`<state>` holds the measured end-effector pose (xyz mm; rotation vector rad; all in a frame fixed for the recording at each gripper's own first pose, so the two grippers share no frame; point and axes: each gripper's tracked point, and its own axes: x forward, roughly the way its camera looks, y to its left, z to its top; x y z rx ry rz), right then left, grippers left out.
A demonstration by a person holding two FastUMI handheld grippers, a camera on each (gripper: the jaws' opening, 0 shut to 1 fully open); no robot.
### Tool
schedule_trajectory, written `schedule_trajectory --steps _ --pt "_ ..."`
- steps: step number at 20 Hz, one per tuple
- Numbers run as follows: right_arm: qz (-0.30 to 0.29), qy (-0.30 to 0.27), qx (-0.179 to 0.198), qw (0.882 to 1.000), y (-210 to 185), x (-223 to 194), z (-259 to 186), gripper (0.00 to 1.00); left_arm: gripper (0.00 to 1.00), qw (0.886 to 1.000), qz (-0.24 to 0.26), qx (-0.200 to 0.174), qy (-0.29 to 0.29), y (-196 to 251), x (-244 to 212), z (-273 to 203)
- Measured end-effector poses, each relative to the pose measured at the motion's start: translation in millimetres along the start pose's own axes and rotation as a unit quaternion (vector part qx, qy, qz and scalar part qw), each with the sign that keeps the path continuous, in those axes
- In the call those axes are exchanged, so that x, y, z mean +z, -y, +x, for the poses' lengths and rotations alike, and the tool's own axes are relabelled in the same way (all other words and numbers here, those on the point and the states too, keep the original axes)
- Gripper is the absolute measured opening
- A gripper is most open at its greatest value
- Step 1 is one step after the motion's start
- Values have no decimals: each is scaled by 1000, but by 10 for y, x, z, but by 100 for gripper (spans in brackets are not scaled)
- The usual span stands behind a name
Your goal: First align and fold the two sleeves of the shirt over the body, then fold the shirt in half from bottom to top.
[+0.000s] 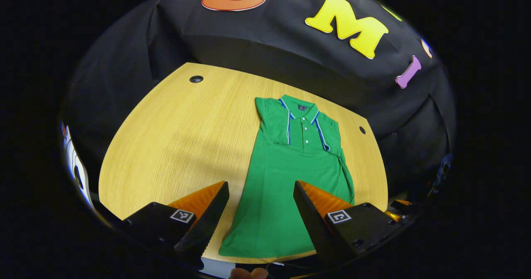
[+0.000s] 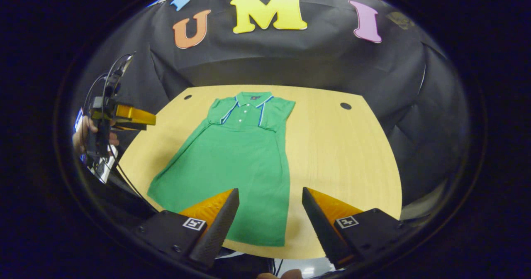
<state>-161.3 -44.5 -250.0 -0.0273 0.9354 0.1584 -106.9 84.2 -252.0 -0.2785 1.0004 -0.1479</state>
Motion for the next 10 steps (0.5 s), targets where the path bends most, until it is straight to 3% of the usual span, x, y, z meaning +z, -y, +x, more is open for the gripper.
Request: schedule_trajectory --steps 4,10 --pt "-13 -30 0 999 29 -251 -21 97 100 997 57 2 -50 -265 -751 -148" --pt "2 -91 -6 996 169 -837 -124 98 100 986 74 13 -148 -640 -1675 -333"
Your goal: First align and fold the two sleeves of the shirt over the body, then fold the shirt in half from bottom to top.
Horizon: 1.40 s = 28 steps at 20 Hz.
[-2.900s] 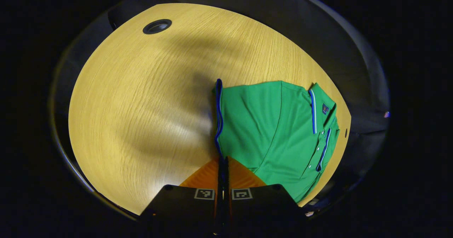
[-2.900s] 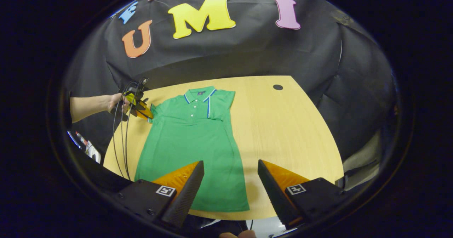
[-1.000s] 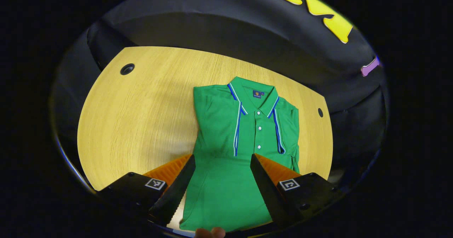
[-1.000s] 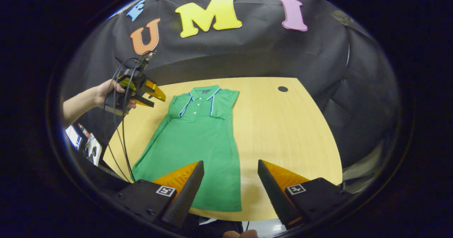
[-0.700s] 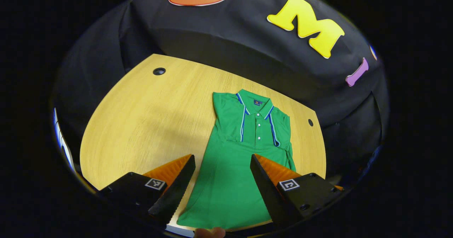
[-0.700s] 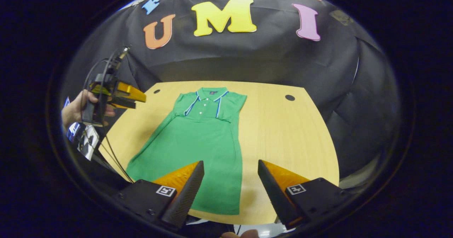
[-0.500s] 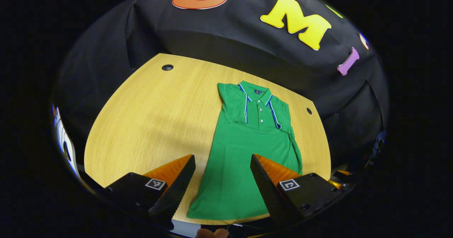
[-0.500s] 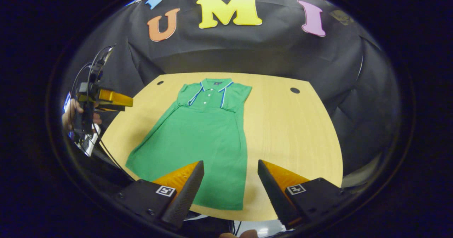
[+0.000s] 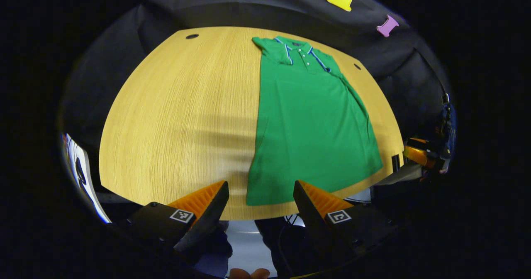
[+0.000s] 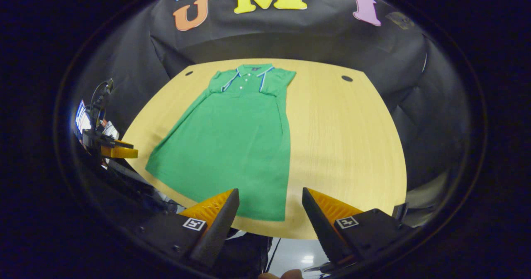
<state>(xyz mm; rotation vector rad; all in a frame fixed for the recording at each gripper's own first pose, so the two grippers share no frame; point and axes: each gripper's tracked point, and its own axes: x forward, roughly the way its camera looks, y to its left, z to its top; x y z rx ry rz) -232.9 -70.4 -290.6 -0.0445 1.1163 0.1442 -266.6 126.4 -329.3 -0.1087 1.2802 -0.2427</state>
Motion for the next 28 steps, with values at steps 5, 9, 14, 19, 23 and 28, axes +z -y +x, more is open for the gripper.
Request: schedule_trajectory --steps 5,9,14,19,23,28 --pt "2 -48 -21 999 114 -440 138 97 100 1000 12 -2 -19 28 -210 149" --pt "-10 -79 -23 997 94 -620 290 98 100 999 15 12 -41 -2 -327 299" --pt "-11 -101 -30 994 94 -625 490 98 100 997 12 35 -61 -56 -329 384" --pt "1 -116 -29 993 98 -583 662 97 100 995 10 49 -86 -14 -296 480" --pt "8 -128 -29 991 80 -579 781 98 100 993 18 61 -97 24 -291 534" --pt "-5 -139 -46 989 37 -587 800 98 100 989 10 89 -118 32 -313 578"
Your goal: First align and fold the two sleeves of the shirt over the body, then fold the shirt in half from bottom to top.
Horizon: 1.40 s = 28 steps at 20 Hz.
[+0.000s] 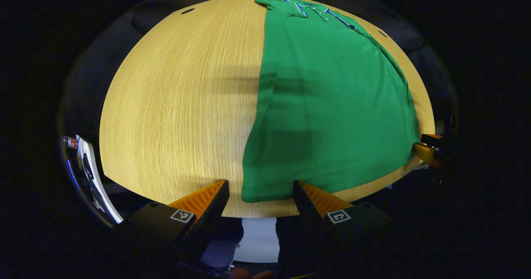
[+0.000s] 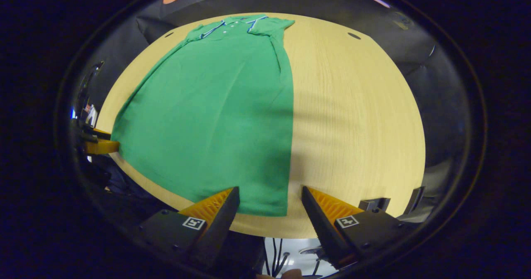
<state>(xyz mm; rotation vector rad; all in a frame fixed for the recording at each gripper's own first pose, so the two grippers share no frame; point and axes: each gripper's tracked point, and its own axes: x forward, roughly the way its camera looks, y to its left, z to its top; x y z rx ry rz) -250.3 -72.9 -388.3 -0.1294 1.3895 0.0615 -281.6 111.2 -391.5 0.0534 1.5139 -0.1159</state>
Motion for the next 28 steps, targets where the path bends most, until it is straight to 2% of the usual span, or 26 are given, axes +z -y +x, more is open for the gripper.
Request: schedule_trajectory --steps 2,3,4,5,6,7,8,9,10,11,12,15,18,24,25,26,28 --pt "1 -6 1 1000 -23 11 6 97 99 1000 -14 1 -8 15 -26 -16" --pt "-4 -11 -1 1000 -26 -7 6 87 99 1000 -15 2 -11 20 -30 -9" --pt "-7 -12 2 1000 -61 2 -9 89 98 1000 -17 0 -12 27 -23 -17" --pt "-14 -19 5 1000 -100 -36 0 82 95 1000 -16 -2 -17 41 -43 -11" --pt "-25 -19 9 999 -147 -36 0 63 85 1000 -14 -4 -17 87 -42 -11" --pt "-36 -18 16 999 -212 -10 2 45 81 1000 -13 -5 -18 141 -47 -2" --pt "-42 -21 11 999 -208 -24 -17 26 66 1000 -5 -12 -18 200 -47 -15" --pt "-38 -20 12 999 -195 -12 -17 7 57 1000 3 -25 -18 272 -44 -21" --pt "-20 -19 18 999 -189 35 -16 7 23 999 7 -30 -18 301 -42 -28" --pt "0 -24 28 999 -195 8 13 7 19 999 12 -34 -19 310 -42 -21" --pt "19 -22 39 999 -184 34 18 2 7 999 12 -40 -20 300 -26 -12" --pt "41 -34 45 998 -137 6 -17 2 4 998 -4 -65 -21 319 -11 -56" --pt "53 -30 60 996 -144 61 -167 2 4 996 13 -83 7 353 128 -240" --pt "91 -1 95 991 -118 335 -503 2 4 992 24 -108 62 347 436 -636" --pt "96 3 99 990 -110 386 -543 0 4 992 25 -106 66 326 474 -650" --pt "100 7 102 990 -105 429 -569 4 4 991 25 -108 72 320 500 -659" --pt "106 15 109 988 -111 524 -629 2 4 989 22 -119 83 345 567 -711"
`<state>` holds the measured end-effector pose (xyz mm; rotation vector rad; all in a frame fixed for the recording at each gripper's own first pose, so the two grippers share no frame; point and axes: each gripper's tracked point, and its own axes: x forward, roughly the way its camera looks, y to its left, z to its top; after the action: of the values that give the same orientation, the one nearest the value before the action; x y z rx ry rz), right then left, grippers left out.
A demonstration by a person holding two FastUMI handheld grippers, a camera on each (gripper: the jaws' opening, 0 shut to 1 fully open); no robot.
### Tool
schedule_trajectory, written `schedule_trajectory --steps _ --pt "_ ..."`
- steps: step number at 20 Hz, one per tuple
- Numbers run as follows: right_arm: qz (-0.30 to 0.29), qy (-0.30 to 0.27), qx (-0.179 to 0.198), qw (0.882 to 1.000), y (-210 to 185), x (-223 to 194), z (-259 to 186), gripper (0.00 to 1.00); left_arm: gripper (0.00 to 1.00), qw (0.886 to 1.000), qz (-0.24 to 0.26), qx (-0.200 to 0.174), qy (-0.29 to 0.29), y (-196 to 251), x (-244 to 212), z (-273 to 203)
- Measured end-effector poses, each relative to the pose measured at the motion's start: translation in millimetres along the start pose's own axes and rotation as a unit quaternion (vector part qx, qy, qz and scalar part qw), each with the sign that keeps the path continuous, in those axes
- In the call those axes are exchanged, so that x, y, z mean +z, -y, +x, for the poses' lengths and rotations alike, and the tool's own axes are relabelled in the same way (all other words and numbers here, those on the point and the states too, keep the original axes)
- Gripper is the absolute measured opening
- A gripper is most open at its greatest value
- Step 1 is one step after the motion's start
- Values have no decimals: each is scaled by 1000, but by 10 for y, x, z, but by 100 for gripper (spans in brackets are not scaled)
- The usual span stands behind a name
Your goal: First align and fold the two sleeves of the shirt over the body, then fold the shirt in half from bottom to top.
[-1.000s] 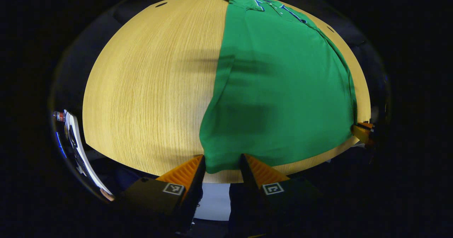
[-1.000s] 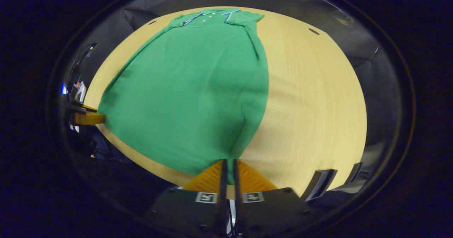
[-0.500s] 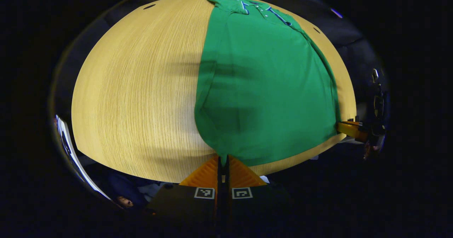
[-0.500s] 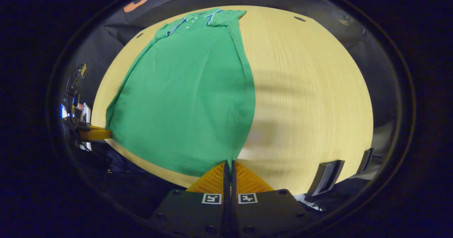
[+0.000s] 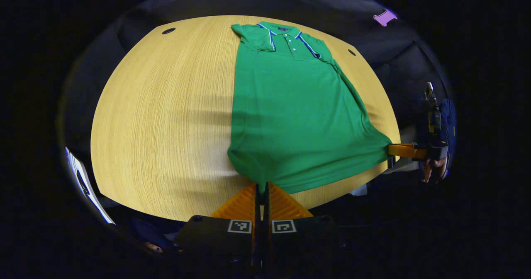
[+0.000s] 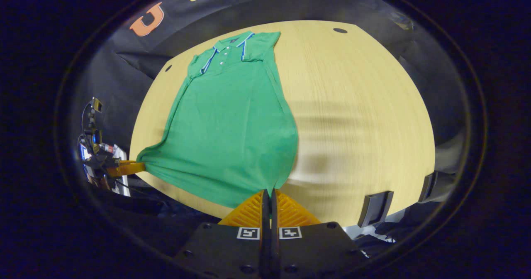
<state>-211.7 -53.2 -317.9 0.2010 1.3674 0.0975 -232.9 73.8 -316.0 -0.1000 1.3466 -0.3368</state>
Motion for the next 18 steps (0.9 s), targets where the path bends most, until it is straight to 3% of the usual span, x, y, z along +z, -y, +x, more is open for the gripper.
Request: schedule_trajectory --steps 10,18 --pt "-2 49 49 998 -243 548 -228 2 4 997 30 -19 72 121 651 -250" --pt "5 120 66 991 -221 1456 -491 2 4 992 30 -37 116 214 1493 -343"
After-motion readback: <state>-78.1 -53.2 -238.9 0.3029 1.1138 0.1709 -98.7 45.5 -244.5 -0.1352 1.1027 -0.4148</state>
